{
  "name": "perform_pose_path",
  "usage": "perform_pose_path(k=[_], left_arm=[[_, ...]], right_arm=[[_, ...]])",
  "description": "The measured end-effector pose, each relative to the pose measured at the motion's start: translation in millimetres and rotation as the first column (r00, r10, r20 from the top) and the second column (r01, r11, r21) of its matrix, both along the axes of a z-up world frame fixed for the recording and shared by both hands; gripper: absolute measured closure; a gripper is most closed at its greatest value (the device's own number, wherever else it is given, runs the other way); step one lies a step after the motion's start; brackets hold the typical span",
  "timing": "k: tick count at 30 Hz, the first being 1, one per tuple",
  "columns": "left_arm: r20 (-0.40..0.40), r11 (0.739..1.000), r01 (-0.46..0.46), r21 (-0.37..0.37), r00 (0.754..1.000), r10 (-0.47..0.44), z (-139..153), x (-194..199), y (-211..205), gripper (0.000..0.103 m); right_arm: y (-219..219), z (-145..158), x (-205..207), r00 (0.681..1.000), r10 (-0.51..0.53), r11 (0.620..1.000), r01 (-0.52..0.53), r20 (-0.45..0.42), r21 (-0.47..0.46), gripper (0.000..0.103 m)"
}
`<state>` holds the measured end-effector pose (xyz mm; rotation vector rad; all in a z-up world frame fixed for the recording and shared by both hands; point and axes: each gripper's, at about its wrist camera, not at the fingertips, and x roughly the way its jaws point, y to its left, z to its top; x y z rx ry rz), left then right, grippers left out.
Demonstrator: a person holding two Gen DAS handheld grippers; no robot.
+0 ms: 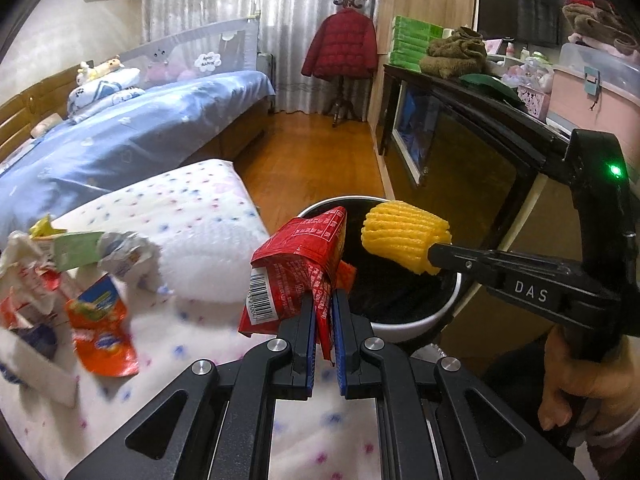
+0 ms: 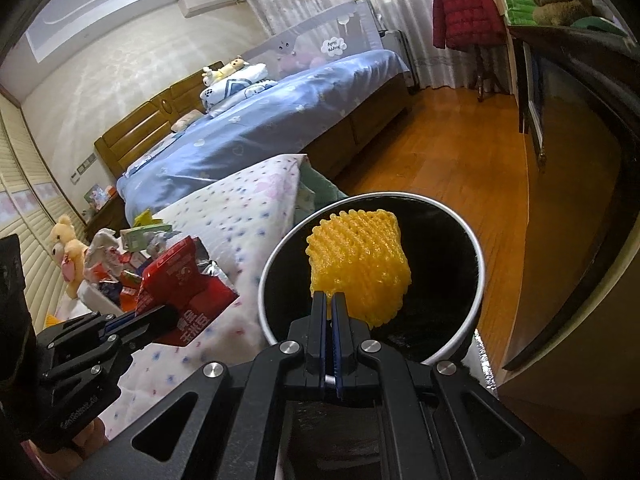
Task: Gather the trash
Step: 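Carry both items over the trash bin and open both tools to drop them, then grasp the white foam block with the left tool while the right tool grasps the white foam net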
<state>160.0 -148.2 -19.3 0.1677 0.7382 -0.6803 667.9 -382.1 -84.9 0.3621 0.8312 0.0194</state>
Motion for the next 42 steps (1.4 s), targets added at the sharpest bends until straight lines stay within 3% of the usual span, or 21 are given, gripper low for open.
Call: perform_pose_path(k=[18,22,24,26,28,30,32,42], left_arm=[[-0.139,0.998,0.044,0.047,0.99,-0.037,-11.8,74.1,-44.7,0.095],[-0.146,0.997,0.049,0.068,0.989,-0.038,-12.4,85.4,-57.3,0.083],[-0.145,0.997,0.045,0.069,0.989,-0.035,-12.8,86.1,-64.4,0.069],[-0.137,0.997,0.035,0.068,0.99,-0.026,-11.4,82.1,-63.5,0.046],[-0.124,0.998,0.025,0.056,0.992,-0.018,-10.3,75.7,-58.1,0.046],[-0.128,0.999,0.012,0.045,0.992,-0.006,-10.9,70.1,-50.3,0.046],[-0.132,0.999,-0.003,0.032,0.991,0.007,-10.4,64.6,-42.0,0.046],[-0.122,0.989,-0.143,-0.025,0.983,0.139,-5.8,20.9,23.9,0.044]], right_arm=[[-31.4,-15.8,17.8,0.999,-0.022,1.0,0.022,-0.05,0.017,0.101],[-38.5,-18.4,19.4,0.998,-0.029,0.999,0.031,-0.059,0.031,0.098],[-41.2,-20.2,21.7,0.997,-0.036,0.998,0.039,-0.068,0.043,0.095],[-44.0,-21.8,21.3,0.996,-0.041,0.997,0.045,-0.077,0.056,0.095],[-44.6,-22.0,20.0,0.996,-0.048,0.997,0.053,-0.081,0.059,0.093],[-44.7,-21.2,16.8,0.995,-0.055,0.996,0.06,-0.079,0.065,0.085],[-43.1,-19.2,14.2,0.996,-0.058,0.995,0.063,-0.066,0.075,0.049],[-13.5,-6.1,7.7,0.999,-0.031,0.997,0.031,-0.013,0.076,0.041]])
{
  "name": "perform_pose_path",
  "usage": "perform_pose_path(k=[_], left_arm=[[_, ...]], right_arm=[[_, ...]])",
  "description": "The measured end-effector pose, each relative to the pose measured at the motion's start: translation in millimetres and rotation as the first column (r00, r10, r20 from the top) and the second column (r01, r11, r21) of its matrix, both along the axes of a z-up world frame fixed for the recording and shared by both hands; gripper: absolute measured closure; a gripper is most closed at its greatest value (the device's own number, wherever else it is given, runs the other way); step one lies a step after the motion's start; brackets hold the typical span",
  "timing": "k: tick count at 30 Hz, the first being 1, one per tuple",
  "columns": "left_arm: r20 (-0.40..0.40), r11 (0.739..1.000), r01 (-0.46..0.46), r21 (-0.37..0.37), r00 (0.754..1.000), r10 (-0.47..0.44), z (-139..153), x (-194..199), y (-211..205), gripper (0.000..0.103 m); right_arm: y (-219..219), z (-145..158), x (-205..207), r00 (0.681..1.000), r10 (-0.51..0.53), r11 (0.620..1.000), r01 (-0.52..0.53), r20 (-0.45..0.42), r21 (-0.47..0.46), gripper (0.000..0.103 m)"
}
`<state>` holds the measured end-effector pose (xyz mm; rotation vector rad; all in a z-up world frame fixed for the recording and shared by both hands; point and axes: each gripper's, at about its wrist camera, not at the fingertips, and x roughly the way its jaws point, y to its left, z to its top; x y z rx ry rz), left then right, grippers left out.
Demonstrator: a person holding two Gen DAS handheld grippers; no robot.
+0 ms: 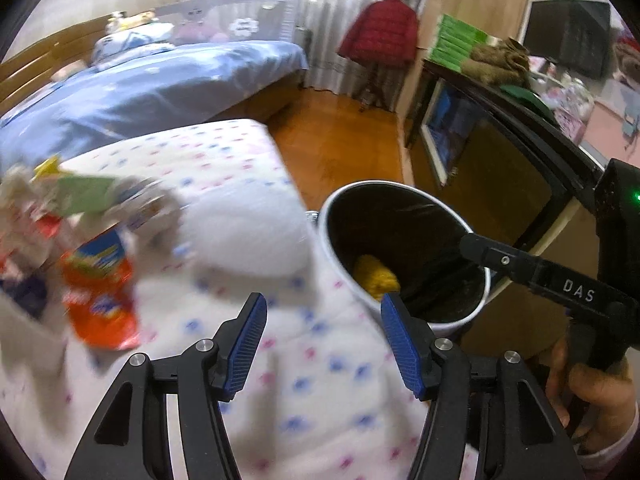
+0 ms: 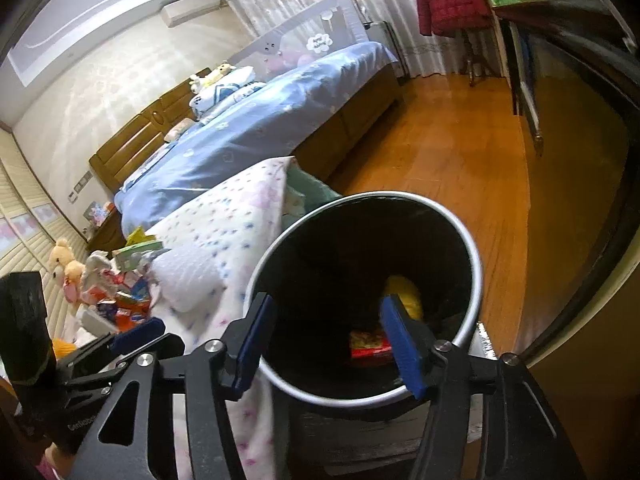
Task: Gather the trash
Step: 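Grasp the white foam block with the left tool while the right tool grasps the white foam net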
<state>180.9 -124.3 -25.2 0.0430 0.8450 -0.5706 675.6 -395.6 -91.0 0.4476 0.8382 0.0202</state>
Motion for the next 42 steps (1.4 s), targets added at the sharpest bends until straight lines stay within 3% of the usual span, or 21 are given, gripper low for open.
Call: perform_pose_path(k=[5,20,30,38,42], left_arm=[[0.026,0.997,-0.08,-0.003,0.996,0.08,1.3,-25.5,31.3,0.044],[0.037,0.956,-0.291,-0.015,0.956,0.292,1.9,-87.9,103.3,0.04],[0.021,0.914,-0.404,-0.026,0.914,0.404,1.2,-98.4,120.2,0.036],[0.025,0.906,-0.423,0.011,0.906,0.423,0.9,-91.6,117.6,0.032],[0.019,0.902,-0.43,0.028,0.903,0.43,4.7,-69.9,115.3,0.032]], right_arm=[[30.7,1.8,-1.7,0.999,0.048,0.999,-0.048,0.018,0.004,0.029],[111.7,-1.9,8.8,0.98,0.196,0.98,-0.195,0.022,-0.031,0.019],[137.4,-1.3,20.4,0.974,0.226,0.973,-0.224,0.024,-0.064,0.019],[140.2,-2.8,44.2,0.98,0.197,0.974,-0.193,0.028,-0.117,0.019],[139.9,-6.8,56.1,0.982,0.186,0.975,-0.183,0.013,-0.128,0.021]])
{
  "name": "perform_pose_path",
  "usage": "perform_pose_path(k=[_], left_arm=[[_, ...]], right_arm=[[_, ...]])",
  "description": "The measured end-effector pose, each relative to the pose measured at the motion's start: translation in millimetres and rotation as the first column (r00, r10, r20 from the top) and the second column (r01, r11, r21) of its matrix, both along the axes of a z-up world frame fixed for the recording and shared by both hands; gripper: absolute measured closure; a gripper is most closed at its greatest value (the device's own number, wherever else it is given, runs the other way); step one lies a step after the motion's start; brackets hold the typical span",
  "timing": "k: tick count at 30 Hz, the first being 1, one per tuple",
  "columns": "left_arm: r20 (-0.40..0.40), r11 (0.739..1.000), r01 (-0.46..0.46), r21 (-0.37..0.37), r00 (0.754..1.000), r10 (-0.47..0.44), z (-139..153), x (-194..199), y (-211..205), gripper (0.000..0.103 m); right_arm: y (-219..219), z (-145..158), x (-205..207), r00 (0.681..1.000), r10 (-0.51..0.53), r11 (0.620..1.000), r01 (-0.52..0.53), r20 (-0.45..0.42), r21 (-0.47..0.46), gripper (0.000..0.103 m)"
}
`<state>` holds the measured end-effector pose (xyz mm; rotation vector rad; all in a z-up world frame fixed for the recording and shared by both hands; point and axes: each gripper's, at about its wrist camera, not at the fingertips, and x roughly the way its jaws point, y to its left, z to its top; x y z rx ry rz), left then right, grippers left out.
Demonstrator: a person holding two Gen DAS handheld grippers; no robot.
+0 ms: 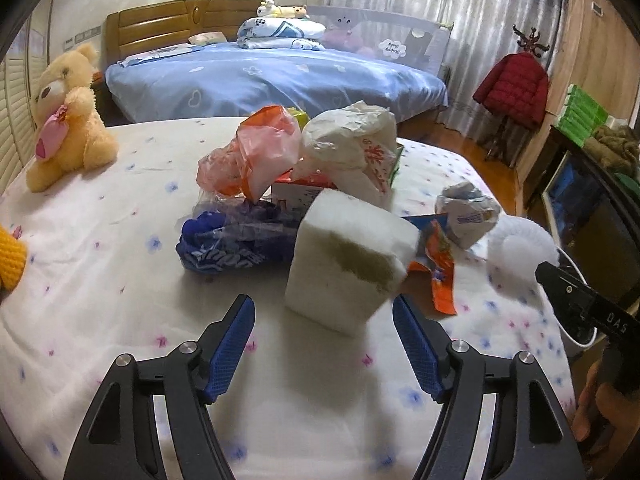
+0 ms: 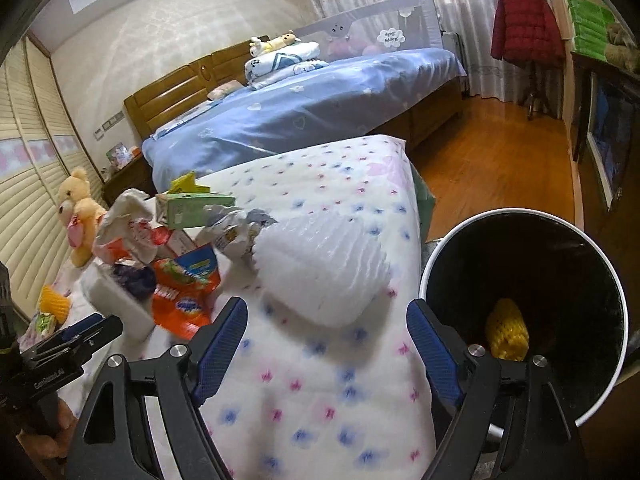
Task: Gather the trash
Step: 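Grasp the white foam block with the left tool while the right tool grasps the white foam net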
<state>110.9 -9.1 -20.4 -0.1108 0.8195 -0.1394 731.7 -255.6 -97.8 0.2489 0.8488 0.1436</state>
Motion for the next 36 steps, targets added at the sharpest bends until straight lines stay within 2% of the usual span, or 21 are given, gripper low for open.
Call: perform_pose_path(k=[1,3,5,6,8,9,10,13,17,28,36], left_arm=[[-0.002,1.0,-0.002,-0.001,1.0,0.002,0.8,1.4,1.3,0.032],[-0.001,1.0,-0.003,-0.01,1.0,0.003,3.5,6.9,5.0,0.032],[0.008,1.0,-0.002,-0.008,1.0,0.002,4.8,9.7,4.8,0.034],[0.011,1.0,0.002,-0.006,1.0,-0.002,3.7,12.4,7.3,0.035],[0.012,1.0,0.027,-0.009,1.0,-0.027,0.0,17.0,9.1,0.062],[0.014,0.999,0.042,-0.016,0.999,-0.042,-0.8,17.3,8.7,0.063],[0.022,0.999,0.045,-0.009,0.999,-0.044,-0.5,16.3,7.9,0.07],[0.036,0.998,0.061,0.001,0.997,-0.061,-2.1,15.6,8.5,0.08],[0.035,0.997,0.078,-0.013,0.996,-0.078,-1.6,7.3,10.8,0.086],[0.087,0.985,0.161,-0.06,0.984,-0.155,17.4,-19.4,-2.3,0.087],[0.101,0.966,0.254,-0.048,0.963,-0.249,22.8,-24.9,-34.1,0.087]], right_arm=[[0.3,-0.2,2.0,1.0,-0.003,1.0,0.003,0.003,-0.004,0.022],[0.6,-0.7,5.5,1.0,-0.007,1.0,0.007,0.004,-0.013,0.032],[-0.1,-1.9,9.2,1.0,-0.009,1.0,0.009,-0.004,-0.015,0.055],[-0.5,-3.1,11.2,1.0,-0.011,1.0,0.011,-0.012,-0.015,0.061],[-1.8,-4.5,11.7,1.0,-0.016,1.0,0.016,-0.017,-0.011,0.081],[-2.4,-3.9,10.2,1.0,-0.018,1.0,0.018,-0.011,-0.01,0.085],[-2.5,-2.8,7.8,1.0,-0.02,1.0,0.02,-0.005,-0.011,0.09],[-3.9,1.8,-1.3,1.0,-0.024,1.0,0.024,0.013,-0.009,0.092],[-4.4,7.9,-13.8,1.0,-0.019,1.0,0.019,0.025,0.006,0.092],[-14.7,18.3,-38.7,0.999,-0.03,0.998,0.028,0.04,0.052,0.092],[-32.7,23.2,-55.7,0.997,-0.062,0.996,0.059,0.047,0.059,0.092]])
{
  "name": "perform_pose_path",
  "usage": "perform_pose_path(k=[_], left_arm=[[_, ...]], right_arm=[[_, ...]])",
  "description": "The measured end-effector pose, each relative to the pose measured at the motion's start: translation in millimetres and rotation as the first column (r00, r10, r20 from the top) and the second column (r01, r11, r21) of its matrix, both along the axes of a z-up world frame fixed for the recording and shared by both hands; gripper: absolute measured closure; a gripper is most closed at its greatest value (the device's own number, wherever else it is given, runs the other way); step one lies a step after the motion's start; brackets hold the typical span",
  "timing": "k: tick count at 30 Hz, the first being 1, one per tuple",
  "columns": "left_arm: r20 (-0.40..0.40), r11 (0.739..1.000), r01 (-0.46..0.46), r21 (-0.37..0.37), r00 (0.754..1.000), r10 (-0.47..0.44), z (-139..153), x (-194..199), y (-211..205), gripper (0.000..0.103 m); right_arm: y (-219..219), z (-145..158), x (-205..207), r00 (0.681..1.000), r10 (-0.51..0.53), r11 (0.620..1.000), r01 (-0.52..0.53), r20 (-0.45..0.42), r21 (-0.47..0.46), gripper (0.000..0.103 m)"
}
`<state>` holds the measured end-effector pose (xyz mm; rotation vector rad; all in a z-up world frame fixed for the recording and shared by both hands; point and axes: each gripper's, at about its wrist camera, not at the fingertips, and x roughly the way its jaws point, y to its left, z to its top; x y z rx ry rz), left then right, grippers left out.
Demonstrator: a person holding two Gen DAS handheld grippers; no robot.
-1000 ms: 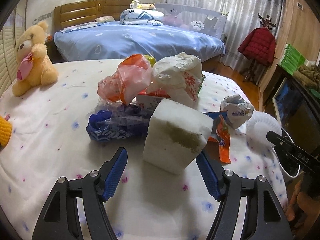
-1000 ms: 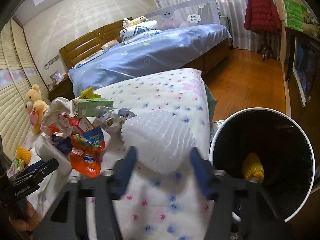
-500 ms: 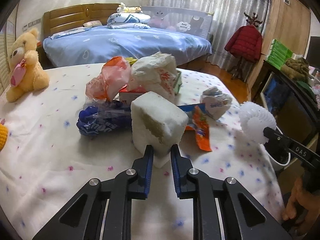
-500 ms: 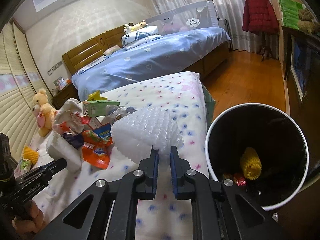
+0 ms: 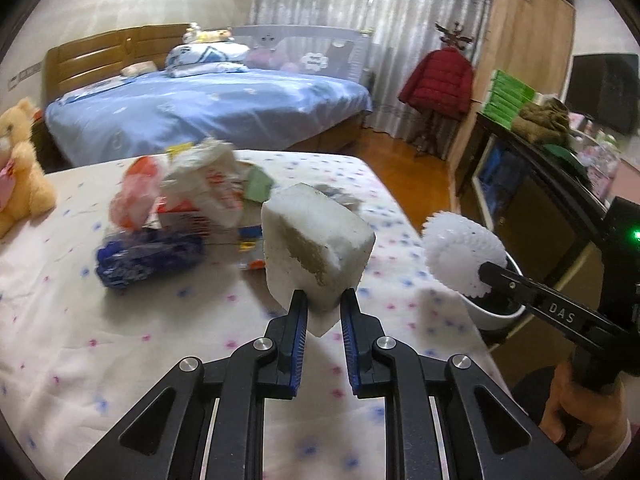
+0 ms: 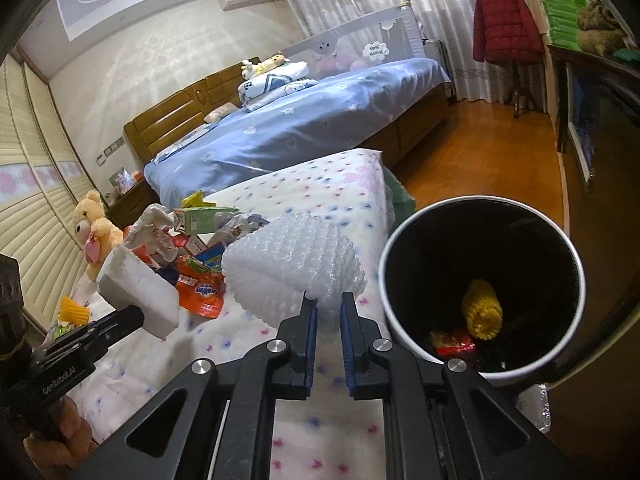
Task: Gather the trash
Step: 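Grasp the white foam block with the left tool while the right tool grasps the white foam net, then move both items over the trash bin and open both tools to drop them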
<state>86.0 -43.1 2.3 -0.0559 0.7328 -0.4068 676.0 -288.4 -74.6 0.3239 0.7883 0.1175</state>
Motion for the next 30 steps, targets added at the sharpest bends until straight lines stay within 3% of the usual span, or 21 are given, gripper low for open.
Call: perform_pose_path(k=[30], left_arm=[[-0.027,0.976,0.21,0.054,0.978,-0.208,-3.2,47.7,-82.5,0.087]], right_arm=[[-77.3,-1.1,-27.8,0.987,-0.16,0.987,0.16,-0.014,-0.024,0.092]])
